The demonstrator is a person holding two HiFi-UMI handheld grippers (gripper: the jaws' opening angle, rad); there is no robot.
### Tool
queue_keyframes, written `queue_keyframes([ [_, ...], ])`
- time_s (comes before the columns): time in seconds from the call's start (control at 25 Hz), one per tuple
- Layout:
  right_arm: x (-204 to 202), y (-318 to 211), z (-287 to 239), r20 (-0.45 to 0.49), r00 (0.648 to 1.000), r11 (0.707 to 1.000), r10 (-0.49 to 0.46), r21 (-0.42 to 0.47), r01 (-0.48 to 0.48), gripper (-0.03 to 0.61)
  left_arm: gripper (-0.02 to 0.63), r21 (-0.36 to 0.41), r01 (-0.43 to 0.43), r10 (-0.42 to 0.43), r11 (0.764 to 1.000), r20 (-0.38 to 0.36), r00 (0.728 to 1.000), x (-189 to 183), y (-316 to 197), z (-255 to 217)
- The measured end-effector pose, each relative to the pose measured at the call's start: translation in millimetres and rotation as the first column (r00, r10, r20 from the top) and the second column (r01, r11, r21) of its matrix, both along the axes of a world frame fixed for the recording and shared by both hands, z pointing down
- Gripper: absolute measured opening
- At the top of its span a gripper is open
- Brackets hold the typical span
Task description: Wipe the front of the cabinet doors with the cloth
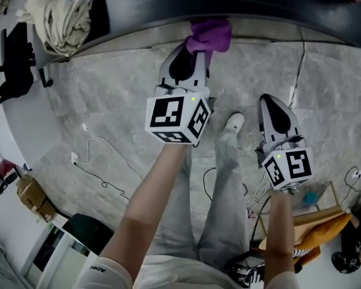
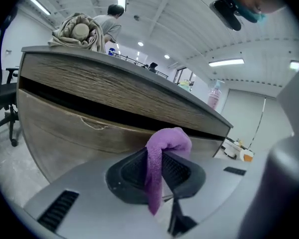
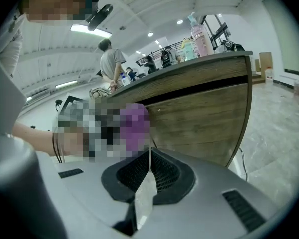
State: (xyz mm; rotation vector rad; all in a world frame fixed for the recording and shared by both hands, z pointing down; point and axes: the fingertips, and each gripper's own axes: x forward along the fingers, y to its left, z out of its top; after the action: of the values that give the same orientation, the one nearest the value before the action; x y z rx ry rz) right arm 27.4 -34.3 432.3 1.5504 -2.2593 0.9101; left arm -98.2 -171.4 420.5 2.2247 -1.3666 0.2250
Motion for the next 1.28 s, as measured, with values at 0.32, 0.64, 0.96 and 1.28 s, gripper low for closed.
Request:
queue_keyframes([
  [0.32,-62,-19,-6,-0.017,1.000,1.000,0.008,-0.013,-0.008,0.029,0.060,-0.025,-0.008,0.007,1.000,-0.055,0.998,-35,-27,0],
  [0.64,-116,-40,-8,-0.036,0.999,1.000,-0.024,-0.005,0.024,0.029,0.060,-0.032,0.080,-0.081,0.996,-0.009,0.997,-140,-38,12],
  [0.96,-180,-50,-5,-0.053,0.992,0.993,-0.114,-0.029,0.113,0.029,0.060,-0.027,0.195,-0.194,0.980,0.033,0.980,-245,-50,11],
  [1.28,-243,-70,-17,-0.035,0.979,0.980,-0.199,0.005,0.200,0.029,0.060,-0.006,0.295,-0.295,0.955,0.059,0.954,-322,-55,5],
])
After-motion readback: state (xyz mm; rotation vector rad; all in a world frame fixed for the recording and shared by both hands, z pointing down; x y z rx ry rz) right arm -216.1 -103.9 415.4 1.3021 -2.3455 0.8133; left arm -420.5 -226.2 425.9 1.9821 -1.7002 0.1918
